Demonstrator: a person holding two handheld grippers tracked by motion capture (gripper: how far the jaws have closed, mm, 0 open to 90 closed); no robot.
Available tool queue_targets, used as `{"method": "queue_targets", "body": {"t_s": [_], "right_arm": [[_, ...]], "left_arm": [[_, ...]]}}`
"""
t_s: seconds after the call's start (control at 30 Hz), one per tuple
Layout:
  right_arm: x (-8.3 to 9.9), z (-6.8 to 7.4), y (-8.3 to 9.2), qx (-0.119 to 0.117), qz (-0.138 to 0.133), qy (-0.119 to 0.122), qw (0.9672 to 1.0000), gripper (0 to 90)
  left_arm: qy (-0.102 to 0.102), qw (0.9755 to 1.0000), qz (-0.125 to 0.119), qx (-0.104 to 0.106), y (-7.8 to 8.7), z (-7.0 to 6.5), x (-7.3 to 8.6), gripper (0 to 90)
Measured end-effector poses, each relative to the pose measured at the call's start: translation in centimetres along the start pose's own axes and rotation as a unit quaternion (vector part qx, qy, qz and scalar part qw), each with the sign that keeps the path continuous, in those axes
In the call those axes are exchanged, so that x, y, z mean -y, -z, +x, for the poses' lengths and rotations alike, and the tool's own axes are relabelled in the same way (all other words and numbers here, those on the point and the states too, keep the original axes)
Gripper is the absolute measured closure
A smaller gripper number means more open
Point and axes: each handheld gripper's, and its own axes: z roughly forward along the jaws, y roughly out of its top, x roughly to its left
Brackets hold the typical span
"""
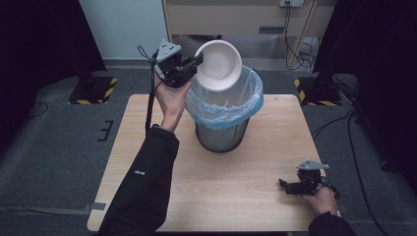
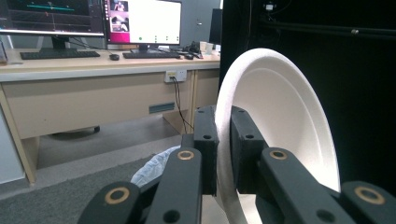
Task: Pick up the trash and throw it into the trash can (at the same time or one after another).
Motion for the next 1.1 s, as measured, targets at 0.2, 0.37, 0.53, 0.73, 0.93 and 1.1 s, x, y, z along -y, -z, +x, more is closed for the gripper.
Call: {"method": "queue_targets", "body": {"t_s": [0.2, 0.37, 0.53, 0.73, 0.93, 1.1], "right_arm": [[0.0, 0.0, 0.0, 0.002, 0.000, 0.000, 1.0000, 0.3], [0.0, 0.1, 0.0, 0.002, -0.001, -0.002, 1.0000, 0.4], [0.0, 0.0, 0.0, 0.001, -0.002, -0.001, 1.0000, 0.4], [0.0, 0.0, 0.0, 0.001, -0.001, -0.001, 1.0000, 0.4], [0.0, 0.1, 0.0, 0.002, -0.001, -0.003, 1.0000, 0.3], [0.0, 0.1, 0.0, 0.001, -0.001, -0.001, 1.0000, 0.4]], "left_arm": [[-0.001, 1.0000, 0.007, 0.006, -0.9, 0.0, 0.5, 82.2], [0.019, 0.9996, 0.007, 0.019, -1.5, 0.5, 0.9, 73.3], [0.010, 0.9997, 0.000, 0.023, -1.0, 0.4, 0.6, 53.1], [0.002, 0.9991, -0.018, 0.037, 1.3, 0.3, 0.3, 42.9], [-0.001, 0.9992, -0.009, 0.038, 5.3, 1.0, 1.4, 35.6], [-0.006, 0.9993, 0.009, 0.037, 9.8, 1.7, 4.2, 30.0]]}}
